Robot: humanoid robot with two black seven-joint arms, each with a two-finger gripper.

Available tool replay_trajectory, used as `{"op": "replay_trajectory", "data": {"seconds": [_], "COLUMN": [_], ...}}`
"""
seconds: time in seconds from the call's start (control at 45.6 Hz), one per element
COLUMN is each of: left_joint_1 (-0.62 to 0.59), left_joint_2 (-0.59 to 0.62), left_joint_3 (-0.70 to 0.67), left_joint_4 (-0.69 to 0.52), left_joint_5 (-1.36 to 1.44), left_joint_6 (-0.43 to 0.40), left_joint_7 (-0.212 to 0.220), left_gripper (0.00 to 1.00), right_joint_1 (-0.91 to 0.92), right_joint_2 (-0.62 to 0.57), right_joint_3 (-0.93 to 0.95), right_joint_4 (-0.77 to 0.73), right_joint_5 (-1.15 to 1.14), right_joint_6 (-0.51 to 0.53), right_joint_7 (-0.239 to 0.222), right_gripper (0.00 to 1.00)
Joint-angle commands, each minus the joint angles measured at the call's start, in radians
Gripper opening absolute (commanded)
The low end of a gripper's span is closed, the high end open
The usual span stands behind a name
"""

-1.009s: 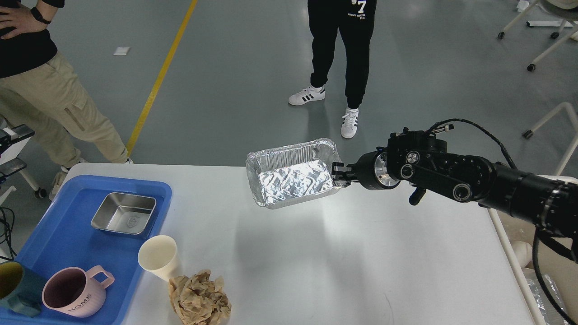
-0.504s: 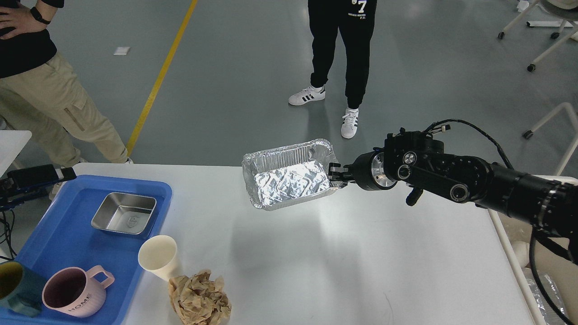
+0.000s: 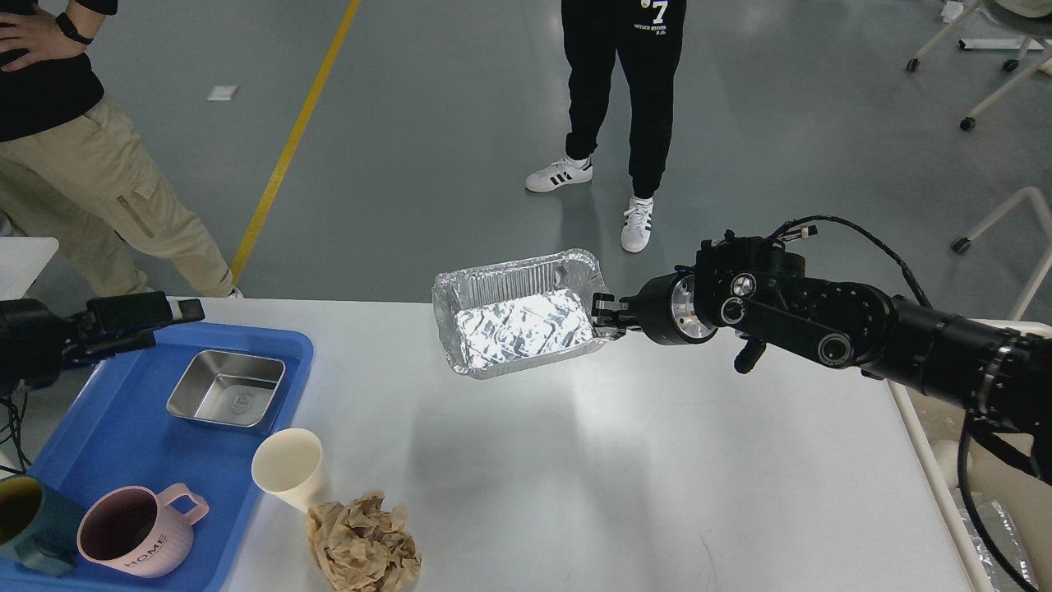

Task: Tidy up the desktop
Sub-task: 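Reach the left gripper to the white paper cup and grasp it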

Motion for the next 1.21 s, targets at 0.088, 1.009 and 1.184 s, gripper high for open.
{"op": "replay_trajectory", "data": {"seconds": [0.088, 1.009, 1.184], "left_joint_1": [-0.013, -0.335, -0.337], "left_joint_2": [-0.02, -0.129, -0.135], "left_joint_3": [0.084, 0.723, 0.764], "left_joint_4": [0.031, 0.08, 0.092], "left_joint_5": [0.018, 0.503, 0.552], "left_joint_6": [-0.002, 0.077, 0.11], "left_joint_7": [0.066, -0.096, -0.177], "left_gripper": [0.97, 0.97, 0.92], "right_joint_1": [-0.002, 0.012, 0.012], "right_joint_2": [0.009, 0.009, 0.007], "right_joint_3": [0.002, 0.04, 0.045], "right_joint_4": [-0.002, 0.0, 0.0], "right_joint_5": [0.0, 0.0, 0.0], "right_joint_6": [0.0, -0.003, -0.003], "right_joint_7": [0.0, 0.002, 0.002], "right_gripper": [0.0, 0.0, 0.0]}}
